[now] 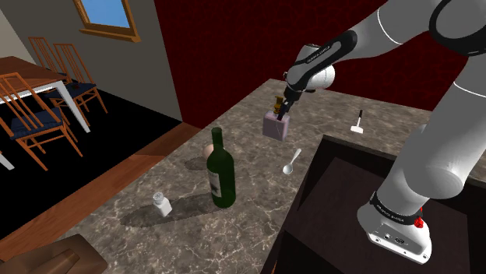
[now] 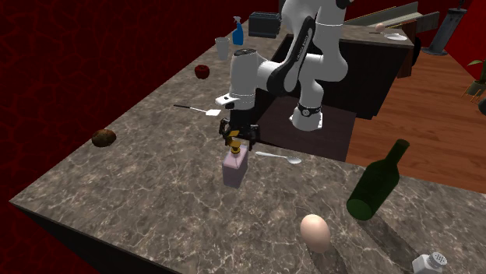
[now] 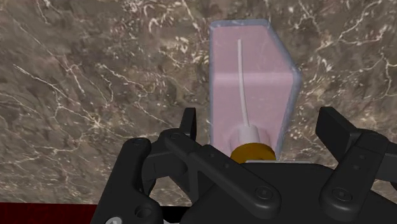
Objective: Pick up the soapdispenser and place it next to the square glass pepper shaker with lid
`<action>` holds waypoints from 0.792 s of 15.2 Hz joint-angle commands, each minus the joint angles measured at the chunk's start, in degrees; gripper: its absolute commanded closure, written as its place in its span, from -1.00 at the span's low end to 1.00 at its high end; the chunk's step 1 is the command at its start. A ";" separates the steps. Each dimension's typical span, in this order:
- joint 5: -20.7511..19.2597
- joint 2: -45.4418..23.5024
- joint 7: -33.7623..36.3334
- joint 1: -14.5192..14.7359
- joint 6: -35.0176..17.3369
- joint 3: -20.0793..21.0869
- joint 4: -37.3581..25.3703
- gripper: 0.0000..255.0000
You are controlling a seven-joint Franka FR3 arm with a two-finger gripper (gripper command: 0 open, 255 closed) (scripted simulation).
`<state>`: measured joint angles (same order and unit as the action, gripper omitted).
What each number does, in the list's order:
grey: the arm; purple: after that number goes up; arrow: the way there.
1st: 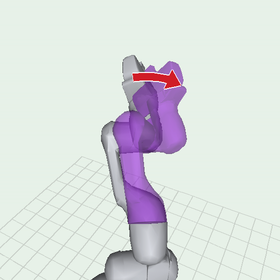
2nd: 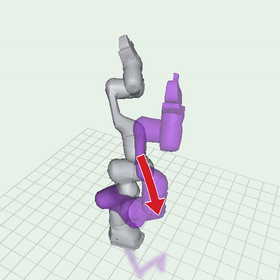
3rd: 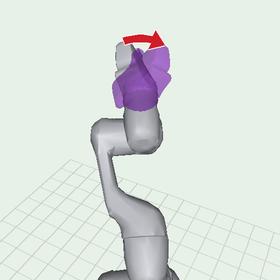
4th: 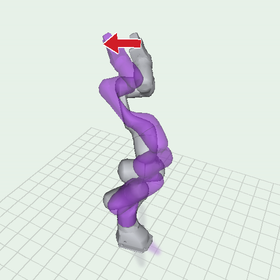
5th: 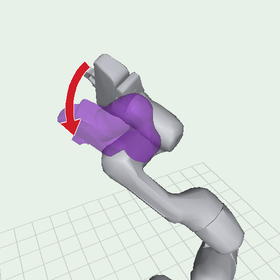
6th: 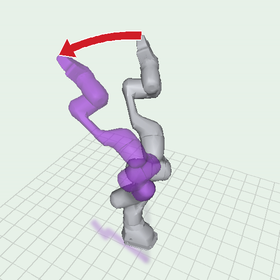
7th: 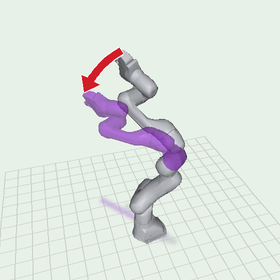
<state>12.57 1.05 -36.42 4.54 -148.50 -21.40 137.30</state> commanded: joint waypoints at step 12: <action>4.59 -4.58 -3.32 0.27 -3.54 0.52 -0.52 -1.00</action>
<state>17.16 -3.52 -39.74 4.81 -152.04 -20.88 136.78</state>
